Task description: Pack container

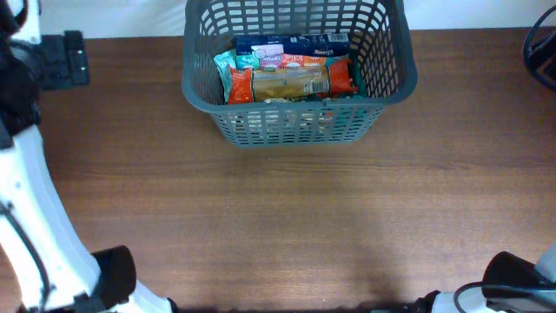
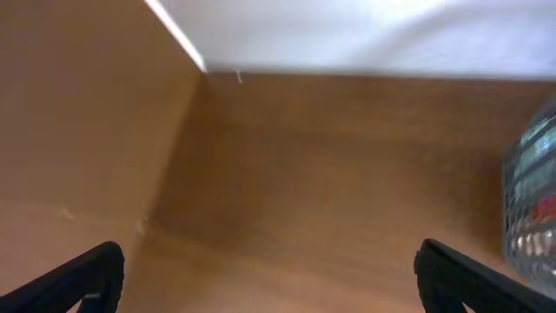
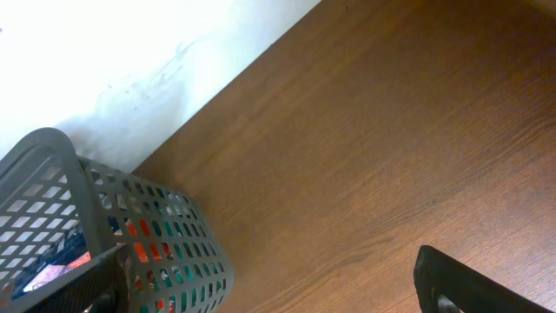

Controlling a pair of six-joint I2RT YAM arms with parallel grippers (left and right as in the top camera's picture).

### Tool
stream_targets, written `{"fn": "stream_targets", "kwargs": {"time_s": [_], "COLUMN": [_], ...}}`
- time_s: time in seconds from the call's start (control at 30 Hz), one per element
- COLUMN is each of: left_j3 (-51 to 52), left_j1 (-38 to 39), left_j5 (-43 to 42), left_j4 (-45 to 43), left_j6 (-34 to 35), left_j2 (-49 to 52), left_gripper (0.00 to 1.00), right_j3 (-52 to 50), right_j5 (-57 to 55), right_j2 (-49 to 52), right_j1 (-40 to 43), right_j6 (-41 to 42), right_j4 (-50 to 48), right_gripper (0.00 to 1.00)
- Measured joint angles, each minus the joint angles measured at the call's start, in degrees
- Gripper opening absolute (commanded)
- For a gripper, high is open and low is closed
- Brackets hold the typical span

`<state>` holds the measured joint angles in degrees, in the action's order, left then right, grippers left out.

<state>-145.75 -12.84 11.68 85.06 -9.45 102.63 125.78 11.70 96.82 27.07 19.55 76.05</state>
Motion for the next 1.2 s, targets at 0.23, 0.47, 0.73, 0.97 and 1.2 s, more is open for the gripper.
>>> {"fn": "stream_targets", "kwargs": {"time_s": [0.23,0.47,0.73,0.97,1.2], "left_j3": [13.55,21.00,22.67,22.67,22.71], "left_j1": [-7.13,-8.24,-8.24,-8.24,-8.24], "left_j5": [-4.26,-5.18,-5.53,-5.53,-5.60], "left_j4": [-2.12,-2.14,-2.14,-2.14,-2.14], "left_j6": [2.16,2.69,2.91,2.91,2.91], "left_j2": [3.21,4.92,5.42,5.42,5.42], "left_gripper": [0.99,0.99,0.99,0.99,0.99], "right_j3": [0.00,0.00,0.00,-1.44,-17.81], "right_j5": [0.00,0.00,-0.04,-0.15,-3.82], "right_j2": [0.00,0.00,-0.02,-5.49,-30.08], "right_j1": [0.00,0.00,-0.48,-9.84,-20.83], "right_j6": [0.02,0.00,0.04,0.09,0.13], "right_j4": [0.00,0.00,0.02,-0.17,-8.13], "right_gripper": [0.99,0.99,0.99,0.99,0.99]}}
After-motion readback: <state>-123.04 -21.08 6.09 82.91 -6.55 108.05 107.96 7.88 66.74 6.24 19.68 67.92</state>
